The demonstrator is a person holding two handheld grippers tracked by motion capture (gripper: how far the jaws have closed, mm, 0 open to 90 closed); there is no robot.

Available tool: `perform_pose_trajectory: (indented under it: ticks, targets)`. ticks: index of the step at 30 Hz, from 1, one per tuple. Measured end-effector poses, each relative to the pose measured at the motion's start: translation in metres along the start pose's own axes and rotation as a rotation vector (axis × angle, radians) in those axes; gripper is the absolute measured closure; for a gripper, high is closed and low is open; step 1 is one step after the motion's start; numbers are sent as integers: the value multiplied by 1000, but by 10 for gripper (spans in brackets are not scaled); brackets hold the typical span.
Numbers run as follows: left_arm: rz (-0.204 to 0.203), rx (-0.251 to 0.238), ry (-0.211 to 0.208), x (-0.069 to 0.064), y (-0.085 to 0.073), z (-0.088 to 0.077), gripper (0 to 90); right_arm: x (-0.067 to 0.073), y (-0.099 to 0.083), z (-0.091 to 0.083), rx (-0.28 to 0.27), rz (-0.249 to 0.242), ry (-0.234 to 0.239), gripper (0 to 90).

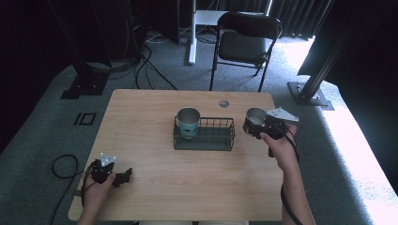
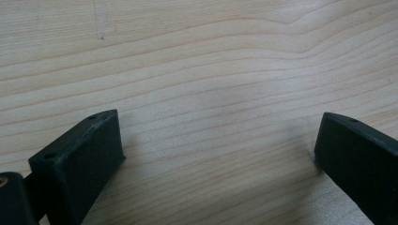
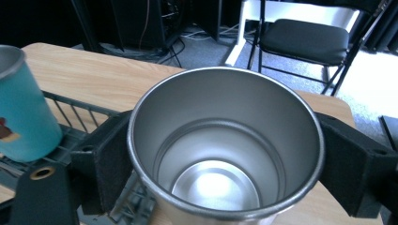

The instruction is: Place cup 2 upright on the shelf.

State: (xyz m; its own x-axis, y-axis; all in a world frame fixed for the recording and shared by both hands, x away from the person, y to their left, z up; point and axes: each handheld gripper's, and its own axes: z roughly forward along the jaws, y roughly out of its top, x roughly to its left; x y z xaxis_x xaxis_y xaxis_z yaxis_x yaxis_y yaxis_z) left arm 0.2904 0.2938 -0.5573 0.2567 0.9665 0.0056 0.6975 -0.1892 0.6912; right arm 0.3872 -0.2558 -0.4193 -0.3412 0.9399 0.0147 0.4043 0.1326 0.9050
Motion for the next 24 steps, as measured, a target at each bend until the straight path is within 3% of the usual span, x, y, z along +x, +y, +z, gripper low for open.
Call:
perform_pose_trajectory:
  ticks: [14, 24]
  targets:
    - [-1, 0, 0, 0, 0, 0, 23, 34, 28, 9, -21, -53, 67, 132]
    - [-1, 0, 0, 0, 0, 0, 23, 57, 35, 22, -17, -79, 114, 133]
